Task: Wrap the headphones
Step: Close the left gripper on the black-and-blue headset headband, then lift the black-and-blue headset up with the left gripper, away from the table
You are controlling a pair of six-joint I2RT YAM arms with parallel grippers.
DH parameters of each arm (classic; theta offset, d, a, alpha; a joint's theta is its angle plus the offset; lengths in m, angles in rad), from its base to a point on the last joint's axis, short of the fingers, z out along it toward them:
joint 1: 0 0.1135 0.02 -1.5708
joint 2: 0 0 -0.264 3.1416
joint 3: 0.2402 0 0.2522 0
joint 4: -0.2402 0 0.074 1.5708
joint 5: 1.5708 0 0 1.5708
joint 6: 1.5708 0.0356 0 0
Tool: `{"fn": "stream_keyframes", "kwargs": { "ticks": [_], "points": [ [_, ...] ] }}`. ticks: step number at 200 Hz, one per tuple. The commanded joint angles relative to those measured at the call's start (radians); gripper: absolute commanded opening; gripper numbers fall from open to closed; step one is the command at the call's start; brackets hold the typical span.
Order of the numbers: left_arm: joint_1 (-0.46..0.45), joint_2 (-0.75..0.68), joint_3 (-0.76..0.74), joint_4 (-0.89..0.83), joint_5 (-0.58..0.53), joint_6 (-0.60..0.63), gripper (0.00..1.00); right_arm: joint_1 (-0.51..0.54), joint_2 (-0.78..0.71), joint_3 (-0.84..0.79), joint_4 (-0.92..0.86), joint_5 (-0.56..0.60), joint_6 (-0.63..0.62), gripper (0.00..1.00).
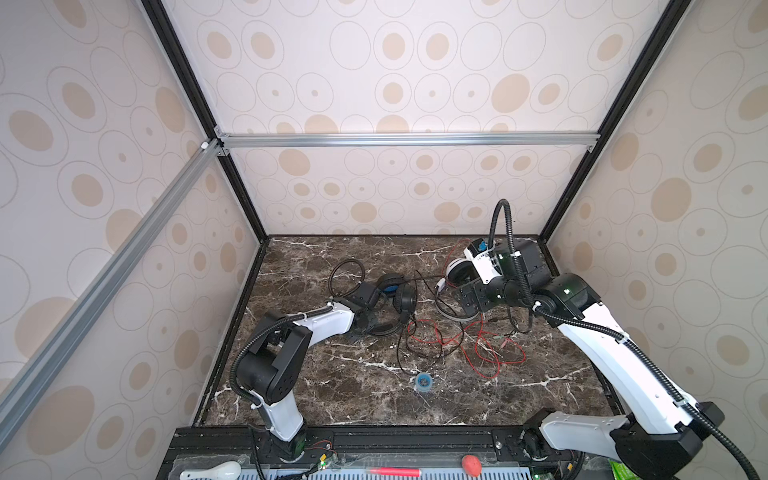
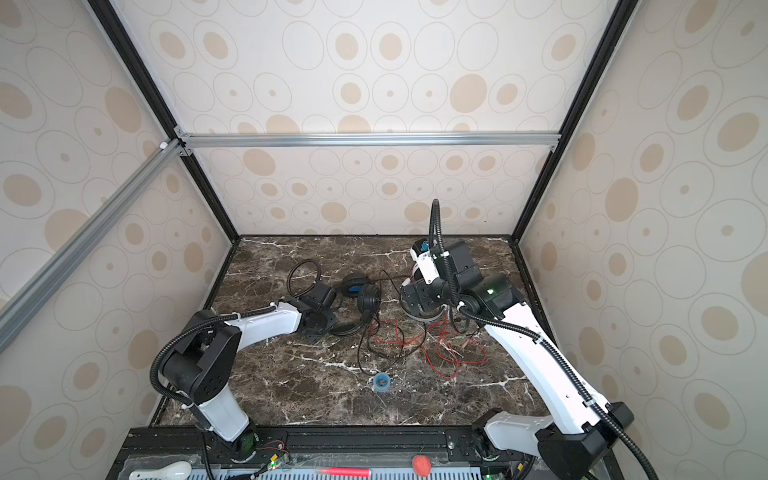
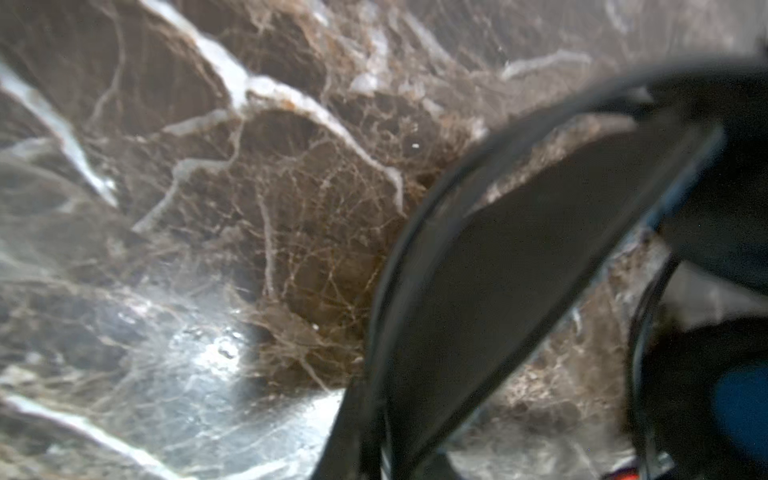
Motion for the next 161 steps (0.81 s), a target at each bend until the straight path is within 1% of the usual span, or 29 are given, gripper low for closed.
{"fn": "stream_keyframes", "kwargs": {
  "ticks": [1,14,42,80,98,111,137,161],
  "points": [
    [0.019,0.006,0.032,-0.061,-0.036,0.07,0.04,0.007,-0.022,-0.018,-0.002,-0.001,0.014,1.0],
    [0.037,0.007,0.058,-0.078,-0.051,0.109,0.0,0.007,-0.031,-0.034,0.014,-0.007,0.021,1.0],
    [0.078,0.008,0.144,-0.134,-0.094,0.216,0.0,0.007,-0.021,-0.033,0.025,-0.02,0.057,0.99],
    [0.136,-0.006,0.277,-0.186,-0.172,0.415,0.0,0.008,-0.01,-0.04,0.063,-0.005,0.13,0.98],
    [0.15,-0.018,0.33,-0.205,-0.21,0.506,0.0,0.007,0.02,-0.023,0.062,0.001,0.178,0.98],
    [0.15,-0.032,0.357,-0.199,-0.239,0.579,0.0,0.008,0.045,-0.004,0.068,-0.024,0.202,0.97],
    [0.15,-0.065,0.369,-0.166,-0.282,0.713,0.0,0.007,0.068,-0.012,0.149,-0.057,0.221,0.97],
    [0.15,-0.107,0.358,-0.085,-0.27,0.854,0.0,0.007,0.091,0.038,0.161,-0.069,0.189,0.98]
  ]
}}
